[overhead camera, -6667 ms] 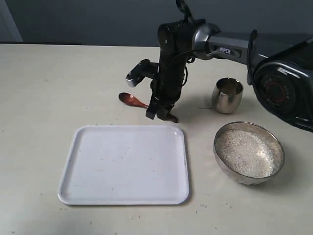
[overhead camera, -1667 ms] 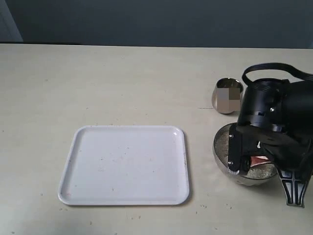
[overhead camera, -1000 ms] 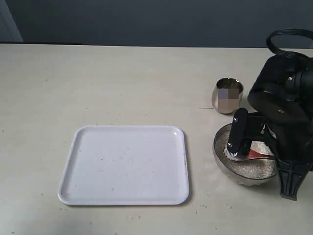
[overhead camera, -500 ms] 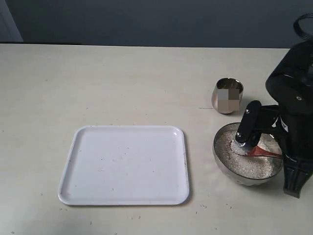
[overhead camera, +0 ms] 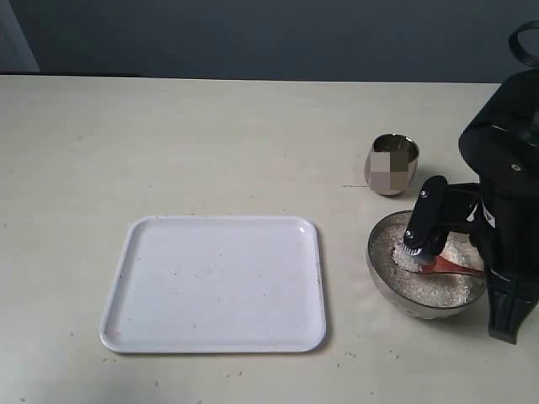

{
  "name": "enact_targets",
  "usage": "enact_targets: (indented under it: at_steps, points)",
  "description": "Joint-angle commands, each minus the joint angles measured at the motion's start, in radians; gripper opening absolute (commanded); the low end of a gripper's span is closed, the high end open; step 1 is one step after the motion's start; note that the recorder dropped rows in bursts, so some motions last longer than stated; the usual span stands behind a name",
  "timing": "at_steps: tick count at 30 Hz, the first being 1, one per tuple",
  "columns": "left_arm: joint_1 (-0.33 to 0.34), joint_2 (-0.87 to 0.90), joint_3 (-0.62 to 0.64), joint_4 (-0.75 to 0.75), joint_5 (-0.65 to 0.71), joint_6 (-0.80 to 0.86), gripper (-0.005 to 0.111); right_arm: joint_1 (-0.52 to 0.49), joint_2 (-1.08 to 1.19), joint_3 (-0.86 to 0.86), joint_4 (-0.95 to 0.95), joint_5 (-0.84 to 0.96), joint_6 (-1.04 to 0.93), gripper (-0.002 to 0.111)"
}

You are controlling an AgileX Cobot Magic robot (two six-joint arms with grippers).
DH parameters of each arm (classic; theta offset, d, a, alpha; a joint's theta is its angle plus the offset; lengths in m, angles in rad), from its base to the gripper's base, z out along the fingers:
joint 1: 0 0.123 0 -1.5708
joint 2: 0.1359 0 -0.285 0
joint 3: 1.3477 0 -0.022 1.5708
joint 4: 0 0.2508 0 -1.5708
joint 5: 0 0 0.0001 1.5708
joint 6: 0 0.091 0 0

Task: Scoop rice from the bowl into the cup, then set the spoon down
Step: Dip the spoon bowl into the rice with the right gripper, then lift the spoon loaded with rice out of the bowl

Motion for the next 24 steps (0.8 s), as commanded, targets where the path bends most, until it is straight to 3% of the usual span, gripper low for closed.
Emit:
enact_targets:
  at_steps: [1, 24]
  points:
    - [-0.004, -0.005, -0.002, -0.003, -0.013, -0.003, 0.001, -0.005, -0.018, -0.005, -0.008, -0.002, -0.008, -0.001]
    - [-0.004, -0.005, -0.002, -0.003, -0.013, -0.003, 0.001, -0.005, -0.036, -0.049, -0.012, -0.002, -0.015, -0.001]
